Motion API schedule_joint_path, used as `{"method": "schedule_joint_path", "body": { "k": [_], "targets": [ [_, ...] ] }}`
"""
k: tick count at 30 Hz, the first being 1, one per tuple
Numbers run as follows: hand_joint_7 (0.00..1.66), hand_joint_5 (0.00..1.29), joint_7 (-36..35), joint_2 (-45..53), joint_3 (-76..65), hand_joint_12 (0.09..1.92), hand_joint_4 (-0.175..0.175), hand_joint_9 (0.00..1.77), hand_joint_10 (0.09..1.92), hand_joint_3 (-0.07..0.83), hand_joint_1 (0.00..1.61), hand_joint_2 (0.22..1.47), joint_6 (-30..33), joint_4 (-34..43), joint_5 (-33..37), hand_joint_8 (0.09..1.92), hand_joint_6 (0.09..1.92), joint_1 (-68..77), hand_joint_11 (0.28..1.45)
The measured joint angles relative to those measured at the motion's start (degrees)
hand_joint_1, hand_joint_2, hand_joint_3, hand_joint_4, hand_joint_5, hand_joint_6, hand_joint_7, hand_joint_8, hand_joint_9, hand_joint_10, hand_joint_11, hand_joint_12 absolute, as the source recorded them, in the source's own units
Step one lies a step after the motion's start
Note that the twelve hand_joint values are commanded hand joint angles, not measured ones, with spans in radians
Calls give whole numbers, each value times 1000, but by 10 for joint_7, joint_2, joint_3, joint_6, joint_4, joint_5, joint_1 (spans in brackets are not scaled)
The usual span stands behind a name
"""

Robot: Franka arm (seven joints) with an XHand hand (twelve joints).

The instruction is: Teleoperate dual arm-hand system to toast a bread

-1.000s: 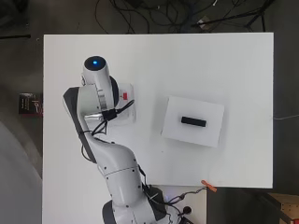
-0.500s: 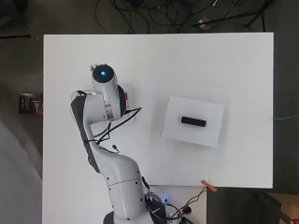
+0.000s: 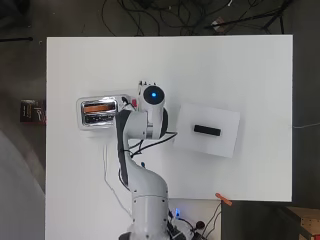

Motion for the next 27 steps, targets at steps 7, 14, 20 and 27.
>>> {"method": "schedule_joint_path", "body": {
  "k": [7, 14, 20, 27],
  "targets": [
    [1074, 762, -77, 73, -41, 1918, 44, 1335, 1918, 0, 170, 1087, 51, -6, 64, 1920, 87, -11, 1046],
    [922, 462, -58, 117, -36, 1920, -7, 1230, 1920, 1, 229, 1097, 62, 3, 68, 1920, 87, -14, 1016],
    [1046, 294, -109, 148, -23, 1920, -103, 1411, 1920, -3, 252, 1077, 59, 22, 56, 1920, 87, -15, 1136],
    [1240, 482, -172, 121, -22, 1920, -95, 1601, 1920, 2, 280, 1104, 59, 1, 94, 1920, 87, -18, 1282]
  ]
}}
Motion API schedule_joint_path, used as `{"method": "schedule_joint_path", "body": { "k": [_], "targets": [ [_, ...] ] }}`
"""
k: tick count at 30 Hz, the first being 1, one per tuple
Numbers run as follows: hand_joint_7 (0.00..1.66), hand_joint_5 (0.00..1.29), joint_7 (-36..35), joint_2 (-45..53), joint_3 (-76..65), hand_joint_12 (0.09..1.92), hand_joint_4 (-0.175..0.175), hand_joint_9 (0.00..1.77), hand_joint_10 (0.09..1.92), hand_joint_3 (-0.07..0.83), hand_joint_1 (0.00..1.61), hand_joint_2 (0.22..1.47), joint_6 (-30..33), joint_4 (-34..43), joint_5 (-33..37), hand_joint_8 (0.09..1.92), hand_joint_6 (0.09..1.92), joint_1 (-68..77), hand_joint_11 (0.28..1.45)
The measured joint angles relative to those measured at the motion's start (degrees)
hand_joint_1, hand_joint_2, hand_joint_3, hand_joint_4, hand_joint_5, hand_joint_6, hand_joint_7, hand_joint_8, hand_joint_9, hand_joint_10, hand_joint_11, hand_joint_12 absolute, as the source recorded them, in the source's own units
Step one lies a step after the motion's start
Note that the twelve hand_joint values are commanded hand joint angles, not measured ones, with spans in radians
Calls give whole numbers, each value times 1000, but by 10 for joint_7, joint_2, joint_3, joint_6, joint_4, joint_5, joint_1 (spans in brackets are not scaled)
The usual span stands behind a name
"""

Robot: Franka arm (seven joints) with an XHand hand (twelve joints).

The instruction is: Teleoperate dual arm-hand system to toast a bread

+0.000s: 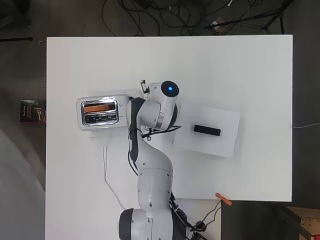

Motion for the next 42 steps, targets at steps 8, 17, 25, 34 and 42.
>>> {"method": "schedule_joint_path", "body": {
  "k": [8, 17, 25, 34, 42],
  "targets": [
    [1358, 539, 9, -24, -3, 1915, -100, 1667, 1920, 1, 255, 1130, 5, -27, -24, 1920, 87, -1, 1332],
    [1207, 456, 39, 42, -2, 1911, -125, 1547, 1920, 3, 200, 1149, -9, 3, -13, 1920, 87, -8, 1183],
    [994, 339, 64, 151, 1, 1861, -114, 1267, 1920, 7, 40, 1206, -20, 69, -7, 1920, 87, -16, 800],
    [734, 301, 92, -16, 24, 1604, -128, 963, 1890, -3, 0, 1154, -23, 56, -97, 1884, 87, -13, 588],
    [780, 488, 148, -320, 82, 87, -74, 844, 399, 0, 0, 1083, -108, 27, -199, 359, 87, -7, 482]
  ]
}}
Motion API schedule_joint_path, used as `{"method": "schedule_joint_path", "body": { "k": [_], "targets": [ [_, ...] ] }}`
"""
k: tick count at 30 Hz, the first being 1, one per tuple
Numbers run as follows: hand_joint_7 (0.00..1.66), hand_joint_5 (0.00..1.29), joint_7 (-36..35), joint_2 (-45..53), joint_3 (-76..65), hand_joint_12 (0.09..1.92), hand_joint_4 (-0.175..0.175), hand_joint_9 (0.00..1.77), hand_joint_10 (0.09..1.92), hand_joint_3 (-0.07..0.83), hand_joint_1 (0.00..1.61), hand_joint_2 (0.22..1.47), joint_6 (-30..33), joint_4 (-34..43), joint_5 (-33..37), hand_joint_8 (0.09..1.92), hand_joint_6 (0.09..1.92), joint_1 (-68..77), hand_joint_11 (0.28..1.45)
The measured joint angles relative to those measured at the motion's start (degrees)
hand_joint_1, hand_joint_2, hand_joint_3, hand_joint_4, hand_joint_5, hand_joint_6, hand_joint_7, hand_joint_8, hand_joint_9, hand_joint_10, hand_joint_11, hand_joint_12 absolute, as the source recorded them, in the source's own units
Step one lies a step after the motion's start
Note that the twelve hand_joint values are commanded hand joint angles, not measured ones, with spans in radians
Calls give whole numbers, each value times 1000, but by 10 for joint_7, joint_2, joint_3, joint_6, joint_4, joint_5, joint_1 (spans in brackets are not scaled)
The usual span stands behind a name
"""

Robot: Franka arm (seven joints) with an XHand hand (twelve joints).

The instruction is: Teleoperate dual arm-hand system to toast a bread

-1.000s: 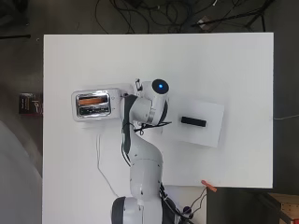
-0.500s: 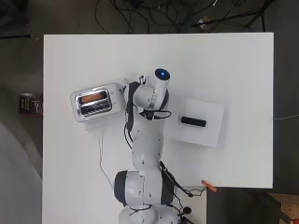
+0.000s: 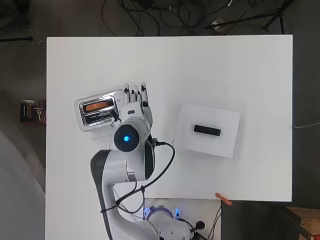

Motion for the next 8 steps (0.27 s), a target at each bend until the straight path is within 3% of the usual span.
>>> {"method": "schedule_joint_path", "body": {
  "k": [2, 4, 8],
  "targets": [
    [703, 514, 15, -50, 15, 87, -55, 745, 109, 1, 0, 1083, -33, -11, -25, 93, 87, 1, 424],
    [632, 519, 28, -78, 23, 87, -50, 661, 87, 2, 0, 1085, -64, -23, -42, 87, 87, 0, 407],
    [382, 330, 83, -86, 29, 87, -69, 457, 87, -3, 0, 1072, -76, -47, -58, 87, 87, -4, 393]
  ]
}}
